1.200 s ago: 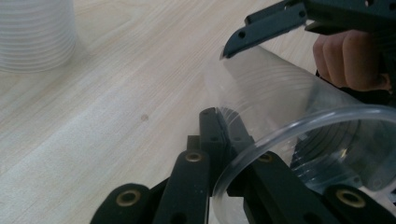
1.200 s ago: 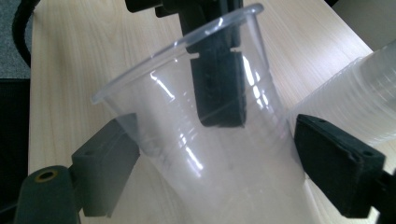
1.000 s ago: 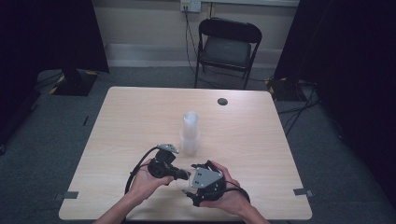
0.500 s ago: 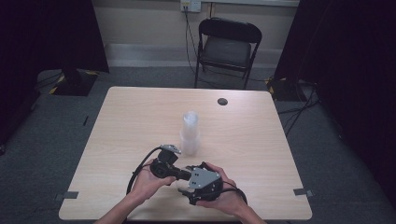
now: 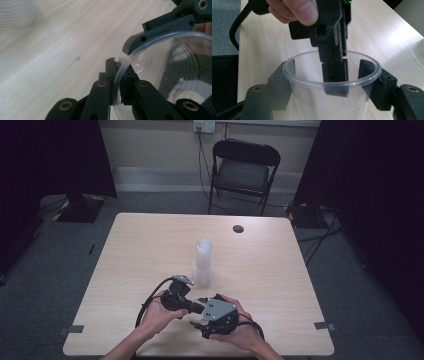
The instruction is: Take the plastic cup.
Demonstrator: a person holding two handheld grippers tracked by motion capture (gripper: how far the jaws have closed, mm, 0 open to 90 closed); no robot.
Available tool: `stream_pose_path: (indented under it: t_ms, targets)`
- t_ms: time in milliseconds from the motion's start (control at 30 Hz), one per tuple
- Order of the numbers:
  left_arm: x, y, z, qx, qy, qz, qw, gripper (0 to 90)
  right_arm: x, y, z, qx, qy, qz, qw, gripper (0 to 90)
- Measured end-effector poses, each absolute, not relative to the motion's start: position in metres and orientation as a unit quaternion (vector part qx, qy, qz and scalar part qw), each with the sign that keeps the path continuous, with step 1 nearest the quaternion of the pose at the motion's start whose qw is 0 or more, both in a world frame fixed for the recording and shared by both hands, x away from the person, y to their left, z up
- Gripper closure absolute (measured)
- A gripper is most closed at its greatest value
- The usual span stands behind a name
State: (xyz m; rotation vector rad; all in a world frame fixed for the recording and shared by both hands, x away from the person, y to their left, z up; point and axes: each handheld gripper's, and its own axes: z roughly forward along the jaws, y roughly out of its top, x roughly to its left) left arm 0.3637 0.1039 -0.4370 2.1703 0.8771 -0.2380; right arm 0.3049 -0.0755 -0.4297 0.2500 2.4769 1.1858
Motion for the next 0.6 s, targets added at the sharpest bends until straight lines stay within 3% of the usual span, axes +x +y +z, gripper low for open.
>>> stream_pose_path:
  t_ms: [600]
  targets:
    - [0.3609,0.1118,-0.4361,0.826,0.343,-0.071,0.441,79.4,0.3115,-0.0835,-0.4259,0.124,0.872,0.435,0.190,30.6]
